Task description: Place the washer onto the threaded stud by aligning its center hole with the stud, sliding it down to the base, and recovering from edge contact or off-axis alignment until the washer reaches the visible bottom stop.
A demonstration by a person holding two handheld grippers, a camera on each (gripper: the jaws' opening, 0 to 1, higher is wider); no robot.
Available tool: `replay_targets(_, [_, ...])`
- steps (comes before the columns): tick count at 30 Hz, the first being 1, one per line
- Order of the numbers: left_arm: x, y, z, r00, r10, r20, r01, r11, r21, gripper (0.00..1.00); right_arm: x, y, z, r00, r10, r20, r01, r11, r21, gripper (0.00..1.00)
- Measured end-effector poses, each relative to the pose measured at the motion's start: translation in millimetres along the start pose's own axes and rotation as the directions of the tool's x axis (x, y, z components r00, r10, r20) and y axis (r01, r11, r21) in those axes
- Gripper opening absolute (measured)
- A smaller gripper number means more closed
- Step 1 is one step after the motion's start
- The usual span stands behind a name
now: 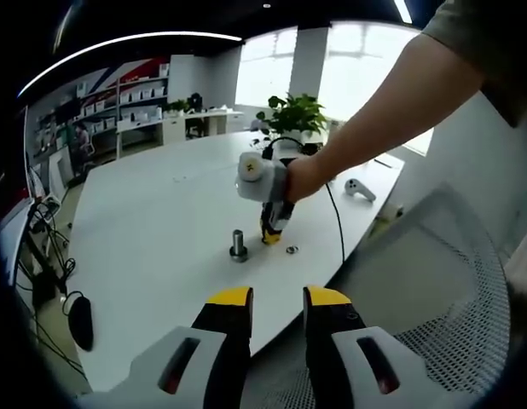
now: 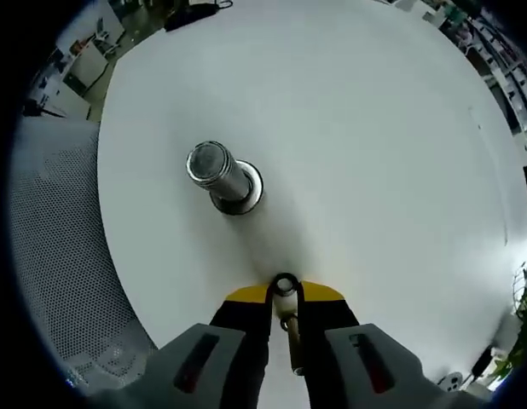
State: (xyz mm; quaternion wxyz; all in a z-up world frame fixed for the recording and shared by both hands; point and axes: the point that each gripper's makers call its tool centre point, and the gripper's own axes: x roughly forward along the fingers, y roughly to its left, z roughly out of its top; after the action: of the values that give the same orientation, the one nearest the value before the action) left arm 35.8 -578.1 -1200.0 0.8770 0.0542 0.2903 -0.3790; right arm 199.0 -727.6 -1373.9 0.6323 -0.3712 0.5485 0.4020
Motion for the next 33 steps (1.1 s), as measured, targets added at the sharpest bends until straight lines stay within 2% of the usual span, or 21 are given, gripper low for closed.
replay_targets(7, [-0.2,0.3,0.3,1.0,0.002,0.002,-0.002,1.0,0.0,0.21,-7.0,-2.6,4.2,1.0,-0.014,0.014,0.014,1.0,-0.011,0.13])
replay_targets(9, [-0.1,0.4,0.3,1.0,0.002,0.002,-0.002,1.0,0.0,0.21,-10.7,-3.2,4.8,0.999,-0.028,0.017,0.029,0.999,-0.042,0.13])
replay_targets(26, [-0.6,-0.2,2.0,1.0,-0.002,0.011,0.002,1.0,0.003,0.21,-54.5,-5.8,8.6,0.99,-0.071,0.123,0.072,0.997,0.002,0.13])
replay_targets(33, [-0.9,-0.5,1.7,1.0,-0.004,0.009,0.004,1.0,0.006,0.21,-69.2,-9.2,-1.1,0.987,-0.097,0.129,0.097,0.995,0.004,0.13])
